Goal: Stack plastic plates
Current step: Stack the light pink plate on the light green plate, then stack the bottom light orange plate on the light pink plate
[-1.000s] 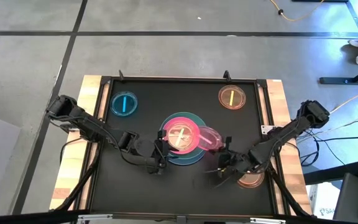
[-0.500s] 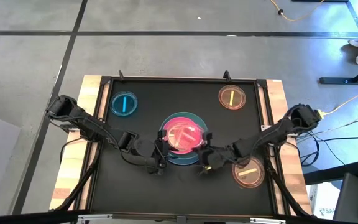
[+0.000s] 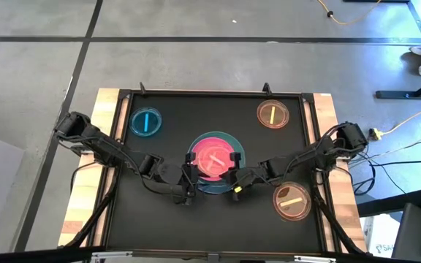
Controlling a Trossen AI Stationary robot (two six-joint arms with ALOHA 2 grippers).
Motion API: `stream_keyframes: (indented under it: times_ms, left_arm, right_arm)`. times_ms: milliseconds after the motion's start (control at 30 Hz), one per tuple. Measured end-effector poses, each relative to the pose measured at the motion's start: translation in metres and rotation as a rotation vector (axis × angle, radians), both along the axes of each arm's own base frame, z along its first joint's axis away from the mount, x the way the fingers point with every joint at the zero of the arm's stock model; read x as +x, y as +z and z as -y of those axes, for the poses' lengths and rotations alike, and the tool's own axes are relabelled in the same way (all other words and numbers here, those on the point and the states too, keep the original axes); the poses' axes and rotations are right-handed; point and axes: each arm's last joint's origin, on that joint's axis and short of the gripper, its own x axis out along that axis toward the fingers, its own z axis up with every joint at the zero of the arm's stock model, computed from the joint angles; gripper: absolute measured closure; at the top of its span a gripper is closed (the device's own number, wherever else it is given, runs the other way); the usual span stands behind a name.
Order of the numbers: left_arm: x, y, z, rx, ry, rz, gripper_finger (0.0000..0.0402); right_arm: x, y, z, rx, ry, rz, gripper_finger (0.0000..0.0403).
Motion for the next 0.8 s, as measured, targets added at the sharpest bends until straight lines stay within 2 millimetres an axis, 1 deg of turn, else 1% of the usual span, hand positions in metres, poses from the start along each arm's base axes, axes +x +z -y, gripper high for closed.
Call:
stream_keyframes:
  times_ms: [133, 200, 333, 433, 533, 667, 733, 800]
  left_arm:
    - [0.000, 0.000, 0.000, 0.000, 0.000, 0.000, 0.0282]
    - [0.000, 0.000, 0.000, 0.000, 0.000, 0.001, 0.0282]
    - [0.000, 0.000, 0.000, 0.000, 0.000, 0.001, 0.0282]
    - [0.000, 0.000, 0.000, 0.000, -0.001, -0.003, 0.0282]
    - [0.000, 0.000, 0.001, 0.000, -0.002, -0.003, 0.0282]
    - [0.000, 0.000, 0.001, 0.000, -0.002, -0.005, 0.0282]
    - [-0.001, -0.001, 0.001, -0.001, -0.001, -0.006, 0.0282]
    - [-0.001, 0.000, 0.001, -0.002, -0.001, -0.005, 0.0282]
  right_arm:
    - [0.004, 0.003, 0.002, 0.037, 0.007, 0.040, 0.0401]
    - [0.005, 0.005, 0.001, 0.041, 0.009, 0.062, 0.0393]
    - [0.003, 0.005, 0.000, 0.038, 0.013, 0.052, 0.0351]
    - [-0.006, 0.012, -0.008, 0.052, 0.038, 0.022, 0.0318]
    - [-0.020, 0.029, -0.024, 0.094, 0.100, -0.030, 0.0297]
    - [-0.050, 0.053, -0.048, 0.222, 0.137, -0.103, 0.0288]
    - [-0.066, 0.059, -0.058, 0.285, 0.142, -0.153, 0.0288]
    - [-0.082, 0.061, -0.067, 0.329, 0.129, -0.225, 0.0288]
